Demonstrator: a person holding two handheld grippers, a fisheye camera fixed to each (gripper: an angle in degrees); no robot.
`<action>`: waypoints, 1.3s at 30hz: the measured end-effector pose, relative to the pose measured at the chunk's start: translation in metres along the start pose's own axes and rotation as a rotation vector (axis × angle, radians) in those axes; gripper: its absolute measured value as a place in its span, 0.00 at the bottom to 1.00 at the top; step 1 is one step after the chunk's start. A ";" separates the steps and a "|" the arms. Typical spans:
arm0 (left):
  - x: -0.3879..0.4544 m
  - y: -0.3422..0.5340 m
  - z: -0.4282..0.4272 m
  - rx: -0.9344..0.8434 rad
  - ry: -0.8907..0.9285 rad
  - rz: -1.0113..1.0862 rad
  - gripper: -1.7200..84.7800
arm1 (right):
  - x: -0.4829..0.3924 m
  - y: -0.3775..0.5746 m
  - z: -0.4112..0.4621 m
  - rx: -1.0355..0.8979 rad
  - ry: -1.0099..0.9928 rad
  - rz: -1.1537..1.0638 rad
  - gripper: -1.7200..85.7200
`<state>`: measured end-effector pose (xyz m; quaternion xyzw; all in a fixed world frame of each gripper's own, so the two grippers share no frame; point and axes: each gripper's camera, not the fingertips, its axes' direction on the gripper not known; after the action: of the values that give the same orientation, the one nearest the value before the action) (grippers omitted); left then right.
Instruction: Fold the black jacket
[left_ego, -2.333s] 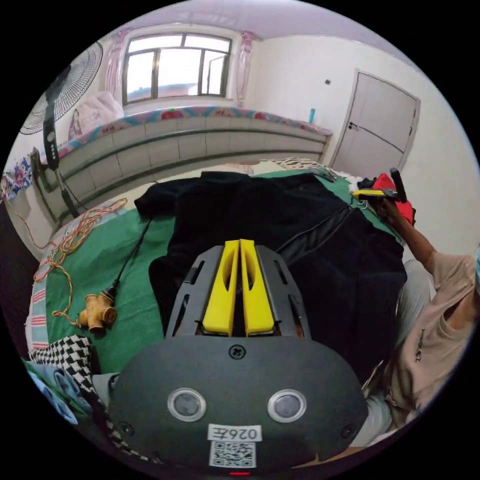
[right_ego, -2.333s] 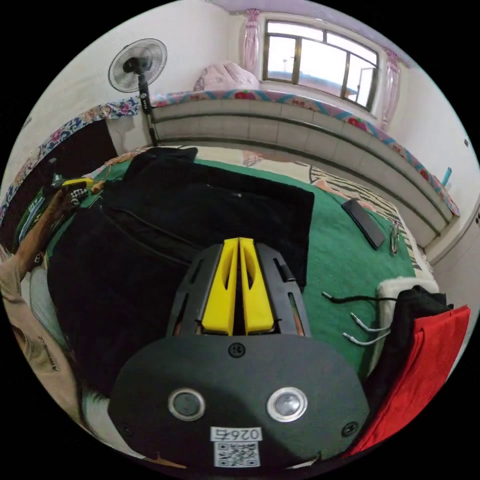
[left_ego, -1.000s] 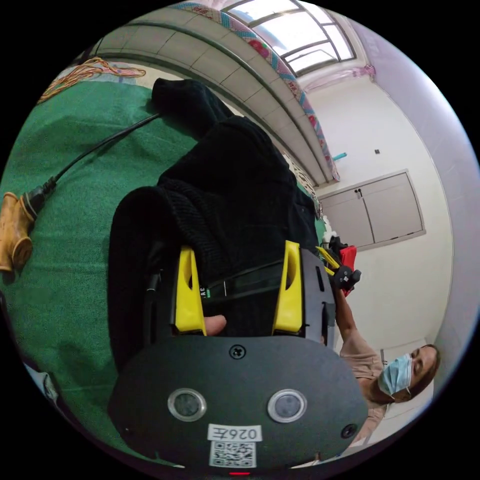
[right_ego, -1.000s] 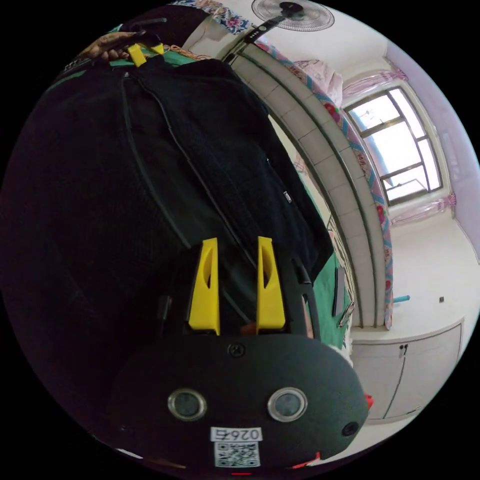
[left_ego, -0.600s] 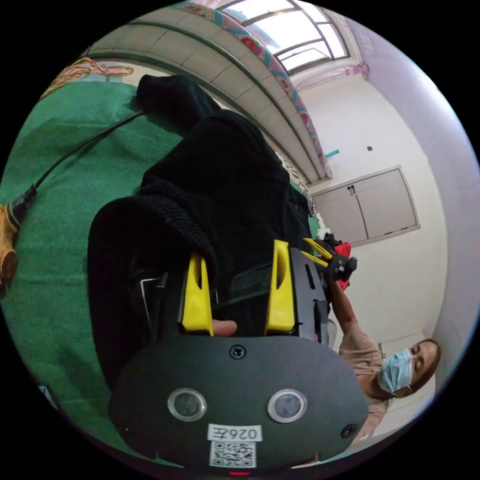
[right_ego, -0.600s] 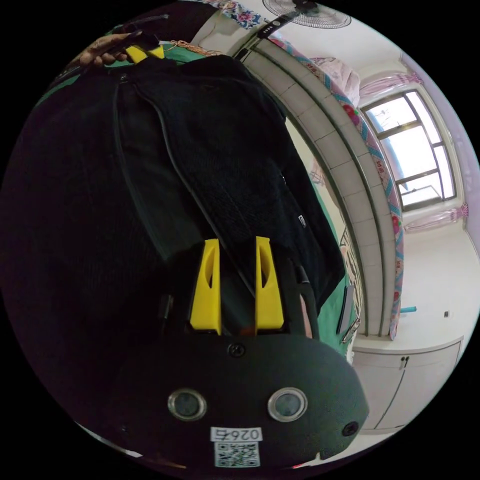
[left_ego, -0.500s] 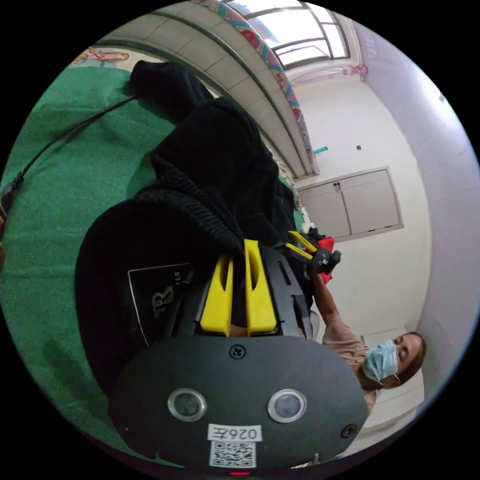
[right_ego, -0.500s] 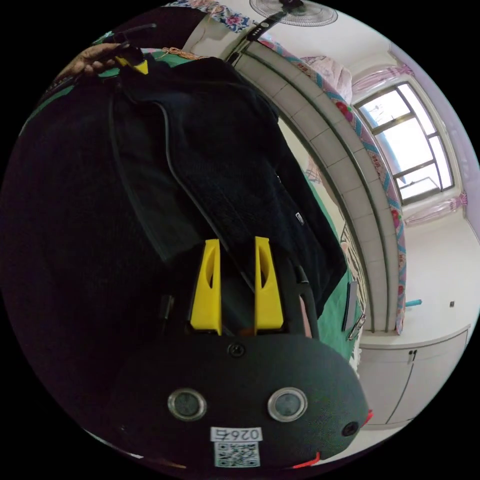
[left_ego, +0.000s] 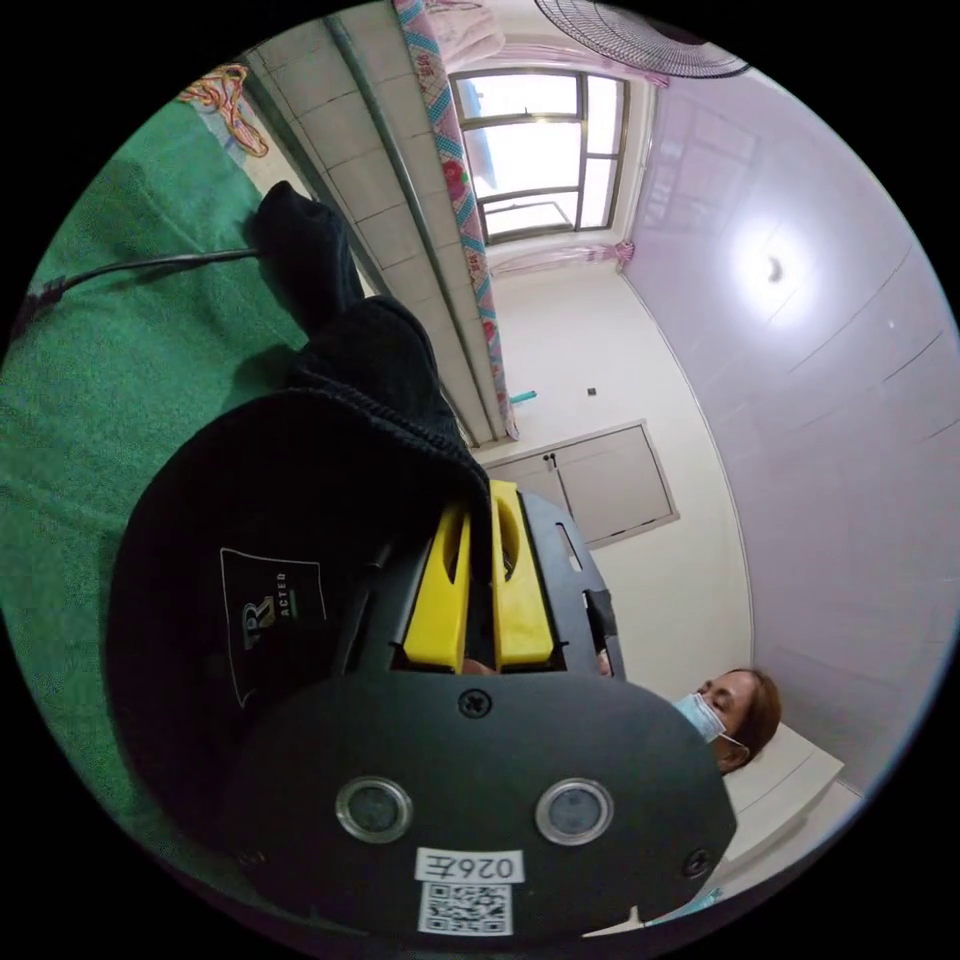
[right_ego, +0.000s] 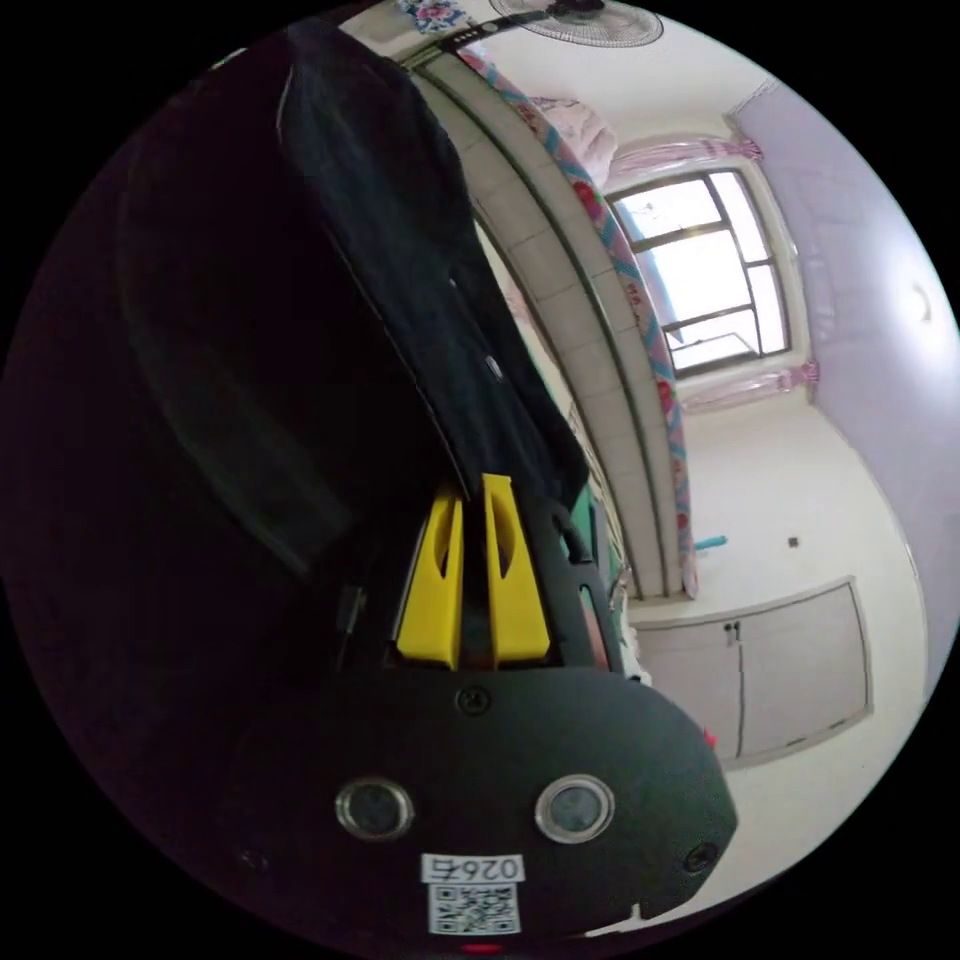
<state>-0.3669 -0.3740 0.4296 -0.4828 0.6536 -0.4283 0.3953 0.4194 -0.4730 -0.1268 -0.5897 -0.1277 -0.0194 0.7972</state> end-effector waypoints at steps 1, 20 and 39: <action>0.001 0.001 -0.002 -0.007 -0.008 0.001 0.04 | 0.013 0.012 0.011 -0.033 0.046 0.037 0.01; -0.011 0.079 -0.021 -0.184 -0.157 0.017 0.06 | 0.214 0.144 0.038 -0.103 -0.729 0.235 0.06; 0.051 0.182 0.054 -0.246 -0.559 0.318 0.05 | 0.397 0.298 0.101 -0.198 -0.837 1.122 0.06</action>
<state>-0.3816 -0.4027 0.2360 -0.5178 0.6336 -0.1305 0.5598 0.8389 -0.2395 -0.2881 -0.5942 -0.0980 0.6113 0.5134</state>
